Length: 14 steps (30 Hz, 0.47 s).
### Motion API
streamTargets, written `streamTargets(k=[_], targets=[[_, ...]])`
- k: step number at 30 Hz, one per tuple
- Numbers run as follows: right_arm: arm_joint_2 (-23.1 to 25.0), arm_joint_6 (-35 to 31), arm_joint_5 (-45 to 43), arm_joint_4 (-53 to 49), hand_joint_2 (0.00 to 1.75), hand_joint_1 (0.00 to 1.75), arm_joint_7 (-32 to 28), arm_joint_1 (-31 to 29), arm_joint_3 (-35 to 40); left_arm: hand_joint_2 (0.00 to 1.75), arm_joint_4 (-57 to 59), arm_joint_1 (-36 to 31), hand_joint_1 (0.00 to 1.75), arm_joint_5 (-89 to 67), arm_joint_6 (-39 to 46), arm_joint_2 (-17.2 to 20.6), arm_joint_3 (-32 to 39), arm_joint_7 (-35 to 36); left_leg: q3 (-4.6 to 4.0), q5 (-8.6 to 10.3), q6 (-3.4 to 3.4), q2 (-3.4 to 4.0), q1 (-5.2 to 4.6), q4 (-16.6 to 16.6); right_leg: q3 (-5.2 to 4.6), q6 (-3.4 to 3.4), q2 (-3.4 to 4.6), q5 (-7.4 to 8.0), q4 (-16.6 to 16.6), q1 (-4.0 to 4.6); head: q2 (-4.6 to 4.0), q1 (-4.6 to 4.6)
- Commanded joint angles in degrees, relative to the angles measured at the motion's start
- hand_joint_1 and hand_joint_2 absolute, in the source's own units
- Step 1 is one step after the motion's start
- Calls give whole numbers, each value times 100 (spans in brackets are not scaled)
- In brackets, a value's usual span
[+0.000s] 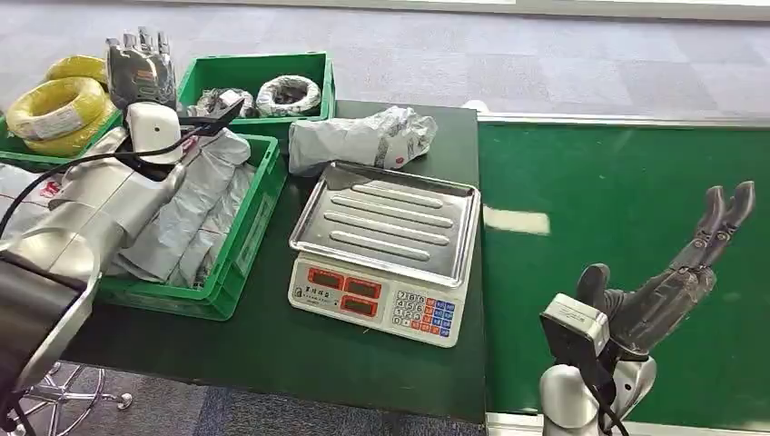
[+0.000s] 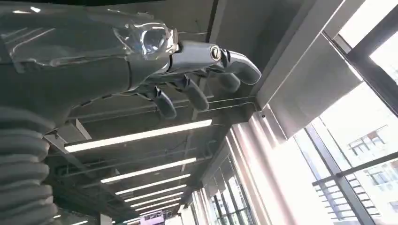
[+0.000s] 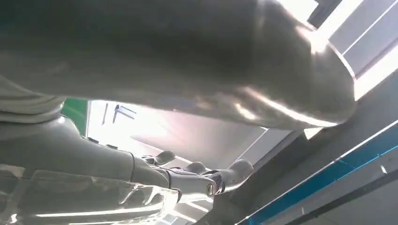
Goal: Moved the parcel from conveyor to table for the left to box.
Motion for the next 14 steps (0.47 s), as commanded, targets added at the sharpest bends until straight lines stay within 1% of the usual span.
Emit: streamTargets(k=[1, 11, 13, 14], targets=[[-61, -280, 8, 108, 0, 0, -17, -61, 64, 0, -34, -141, 0, -8, 170, 19, 157, 1, 5, -2, 7, 0, 2, -3, 7, -1, -2, 0, -7, 3, 0, 2], [9, -280, 36, 193, 0, 0, -66, -126, -14, 0, -423, -118, 0, -8, 700, 130, 520, 172, 2, -1, 5, 3, 1, -1, 3, -1, 2, 1, -4, 3, 0, 0], [43, -280, 69, 175, 0, 0, -52, -109, -44, 0, -590, -117, 0, -8, 965, 109, 749, 138, 1, -2, 6, 5, 3, 1, 2, -1, 4, 1, -3, 4, 0, 2], [48, -280, 92, 161, 0, 0, -19, -94, -35, 0, -862, -49, 0, -8, 1352, 84, 1090, 93, 1, -1, 5, 3, 2, -1, 2, -1, 1, 1, -4, 3, 0, 0]])
